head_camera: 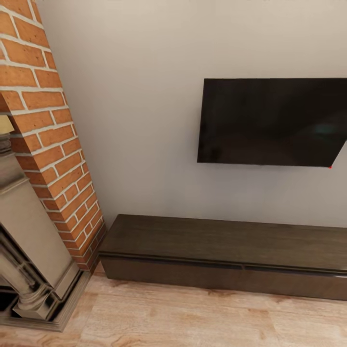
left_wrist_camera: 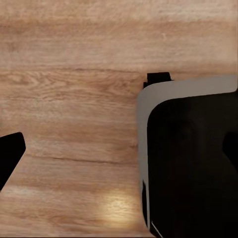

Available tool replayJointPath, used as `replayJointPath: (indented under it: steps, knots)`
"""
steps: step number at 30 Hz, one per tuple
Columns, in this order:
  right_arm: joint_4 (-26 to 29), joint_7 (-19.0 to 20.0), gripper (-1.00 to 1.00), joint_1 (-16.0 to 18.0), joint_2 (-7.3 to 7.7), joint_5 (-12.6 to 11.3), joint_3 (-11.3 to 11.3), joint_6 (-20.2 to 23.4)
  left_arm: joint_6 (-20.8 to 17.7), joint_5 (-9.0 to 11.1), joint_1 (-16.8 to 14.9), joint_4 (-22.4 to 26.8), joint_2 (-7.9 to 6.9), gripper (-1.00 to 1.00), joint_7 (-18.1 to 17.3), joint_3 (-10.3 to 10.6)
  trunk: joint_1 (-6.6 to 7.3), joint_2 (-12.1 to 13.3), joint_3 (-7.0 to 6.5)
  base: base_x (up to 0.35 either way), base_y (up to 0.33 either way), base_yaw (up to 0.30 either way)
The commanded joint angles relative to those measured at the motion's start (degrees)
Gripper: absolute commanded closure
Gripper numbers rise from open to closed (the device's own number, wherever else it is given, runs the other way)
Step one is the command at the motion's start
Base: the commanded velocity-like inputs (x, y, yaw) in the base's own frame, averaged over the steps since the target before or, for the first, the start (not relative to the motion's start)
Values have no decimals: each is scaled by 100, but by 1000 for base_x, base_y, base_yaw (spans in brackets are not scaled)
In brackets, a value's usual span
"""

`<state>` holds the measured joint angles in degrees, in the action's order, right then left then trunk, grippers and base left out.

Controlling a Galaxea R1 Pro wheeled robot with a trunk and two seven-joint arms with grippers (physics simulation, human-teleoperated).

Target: Place each of the two pumpkins and all three candles from the living room inside a cabinet in the living room (use any cabinet), then make sure every cabinet is closed, and position the cauldron so it is next to a table in the living room.

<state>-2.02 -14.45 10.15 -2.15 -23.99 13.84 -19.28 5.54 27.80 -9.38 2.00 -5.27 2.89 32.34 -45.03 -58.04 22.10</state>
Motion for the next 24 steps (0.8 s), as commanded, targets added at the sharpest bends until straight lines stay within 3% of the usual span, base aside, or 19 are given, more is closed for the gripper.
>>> replayJointPath:
  steps: [1,7,24]
  knots:
    - [-22,-6,-100,-14,-4,-41,51,-31,11,40,21,4,-1,-100,18,65,22,38,-13,0,0,0]
    - [-26,-8,-100,-242,-2,-39,49,-13,9,40,171,-5,0,-100,18,118,154,278,-121,0,0,0]
    - [-12,12,-100,-388,84,-10,60,-11,9,33,315,-7,2,-100,24,124,527,960,-426,0,0,0]
